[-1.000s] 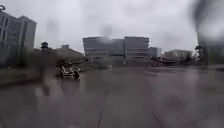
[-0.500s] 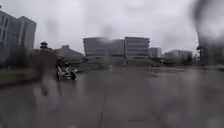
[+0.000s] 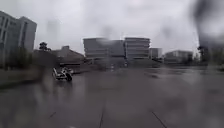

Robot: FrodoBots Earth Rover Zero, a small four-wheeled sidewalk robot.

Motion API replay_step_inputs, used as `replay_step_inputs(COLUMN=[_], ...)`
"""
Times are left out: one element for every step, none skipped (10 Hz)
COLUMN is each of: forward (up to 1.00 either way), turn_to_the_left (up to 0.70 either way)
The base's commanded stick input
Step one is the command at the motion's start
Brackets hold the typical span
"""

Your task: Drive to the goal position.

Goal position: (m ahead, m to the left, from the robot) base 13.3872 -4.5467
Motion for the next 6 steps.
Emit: replay_step_inputs(forward=[1.00,1.00,1.00,1.00,1.00,1.00], turn_to_the_left=[-0.27,0.00,0.00,0.00,0.00,0.00])
